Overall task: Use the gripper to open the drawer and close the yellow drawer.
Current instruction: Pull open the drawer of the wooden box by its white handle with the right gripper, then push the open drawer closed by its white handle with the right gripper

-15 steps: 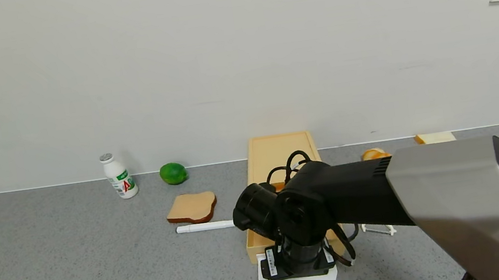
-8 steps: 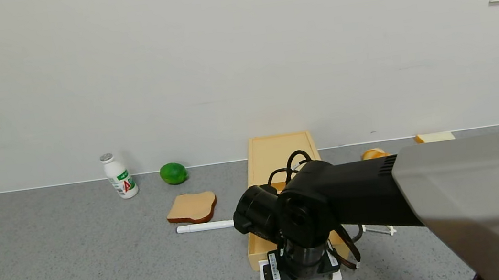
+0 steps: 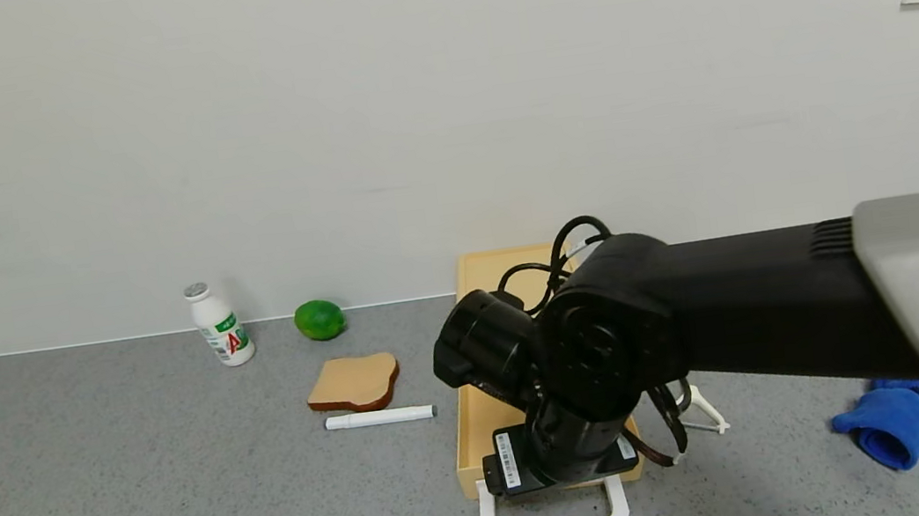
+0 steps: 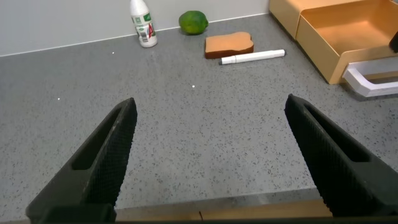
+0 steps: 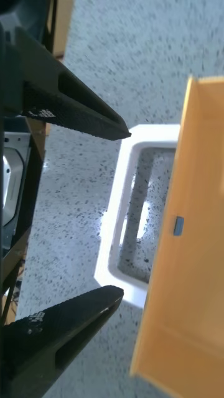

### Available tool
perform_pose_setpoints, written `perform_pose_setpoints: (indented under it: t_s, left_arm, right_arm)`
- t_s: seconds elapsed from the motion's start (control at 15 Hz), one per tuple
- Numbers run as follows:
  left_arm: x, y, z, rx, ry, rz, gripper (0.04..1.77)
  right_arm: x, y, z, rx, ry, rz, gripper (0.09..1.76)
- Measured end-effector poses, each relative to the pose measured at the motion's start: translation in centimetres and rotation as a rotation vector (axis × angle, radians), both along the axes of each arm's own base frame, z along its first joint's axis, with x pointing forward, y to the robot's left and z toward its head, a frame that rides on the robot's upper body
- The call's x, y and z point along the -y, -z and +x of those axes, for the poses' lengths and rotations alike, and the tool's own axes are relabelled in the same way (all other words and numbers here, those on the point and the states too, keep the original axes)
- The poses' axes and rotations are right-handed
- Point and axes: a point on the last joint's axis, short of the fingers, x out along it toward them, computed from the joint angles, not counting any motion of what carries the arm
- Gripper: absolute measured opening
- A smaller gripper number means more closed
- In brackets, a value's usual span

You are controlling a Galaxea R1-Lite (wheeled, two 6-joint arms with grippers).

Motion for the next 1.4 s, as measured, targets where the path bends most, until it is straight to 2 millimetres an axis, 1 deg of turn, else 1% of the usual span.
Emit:
perform_pose_setpoints:
  t_s: [0.13,0.27,0.4,0.53,0.73,0.87,1.07,1.2,1.4]
  left_arm:
    - [0.0,0.0,0.0,0.000,0.000,0.000,1.72]
    - [0.0,0.0,0.0,0.000,0.000,0.000,1.72]
    - [0.0,0.0,0.0,0.000,0.000,0.000,1.72]
    - [0.0,0.0,0.0,0.000,0.000,0.000,1.72]
    - [0.0,0.0,0.0,0.000,0.000,0.000,1.72]
    - [0.0,0.0,0.0,0.001,0.000,0.000,1.72]
    - [0.0,0.0,0.0,0.000,0.000,0.000,1.72]
    - [0.0,0.0,0.0,0.000,0.000,0.000,1.72]
    - [0.0,0.0,0.0,-0.001,0.000,0.000,1.72]
  right_arm:
    - [1.1,-2.2,-0.3,0.043,-0.050,0.018,1.71]
    - [2.9,-4.8,-0.2,0.087,-0.105,0.047,1.71]
    - [5.6,-7.4,0.3,0.108,-0.149,0.112,1.71]
    - [9.2,-9.9,1.1,0.131,-0.165,0.194,1.71]
    - [14.0,-12.4,2.0,0.182,-0.128,0.263,1.71]
    - [16.7,-13.2,2.6,0.201,-0.104,0.311,1.71]
    - [20.2,-13.7,3.2,0.218,-0.082,0.379,1.71]
    - [21.7,-13.8,3.4,0.250,-0.074,0.427,1.71]
    - [22.9,-13.4,3.6,0.338,-0.090,0.478,1.71]
